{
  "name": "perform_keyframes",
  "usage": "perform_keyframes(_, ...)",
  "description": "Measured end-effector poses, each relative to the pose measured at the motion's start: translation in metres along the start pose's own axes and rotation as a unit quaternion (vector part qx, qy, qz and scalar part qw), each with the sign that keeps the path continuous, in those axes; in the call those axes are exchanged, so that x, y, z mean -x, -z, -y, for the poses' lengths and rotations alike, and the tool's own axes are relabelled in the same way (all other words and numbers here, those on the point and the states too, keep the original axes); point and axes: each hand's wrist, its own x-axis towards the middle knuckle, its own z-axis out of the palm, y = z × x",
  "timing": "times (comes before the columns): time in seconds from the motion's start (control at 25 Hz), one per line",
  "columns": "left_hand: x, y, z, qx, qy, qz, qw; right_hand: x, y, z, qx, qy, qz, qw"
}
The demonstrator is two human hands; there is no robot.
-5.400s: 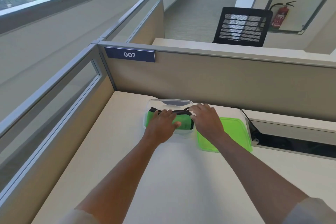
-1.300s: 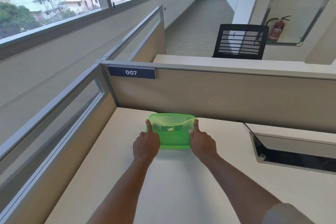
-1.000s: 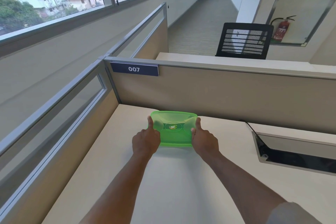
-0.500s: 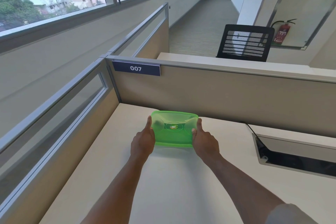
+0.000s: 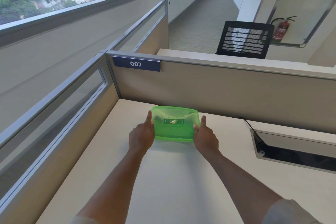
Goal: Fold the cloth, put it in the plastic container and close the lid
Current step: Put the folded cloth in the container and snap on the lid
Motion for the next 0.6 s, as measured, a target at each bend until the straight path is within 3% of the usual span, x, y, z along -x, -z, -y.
perform_keyframes(0.16,-0.001,0.000,-0.015,-0.044,-0.064,-0.095,0.992,0.001,0.006,0.010,0.051,0.104,-0.098,0.988)
perform_keyframes(0.28,-0.001,-0.011,-0.038,-0.024,-0.137,-0.032,0.990,-0.005,-0.001,0.021,0.077,0.185,-0.050,0.978)
perform_keyframes(0.4,-0.001,-0.022,-0.052,-0.037,-0.164,0.026,0.985,-0.005,-0.014,0.029,0.094,0.198,0.011,0.976)
perform_keyframes(0.6,-0.001,-0.034,-0.048,-0.083,-0.170,0.018,0.982,0.001,-0.026,0.024,0.118,0.207,0.002,0.971)
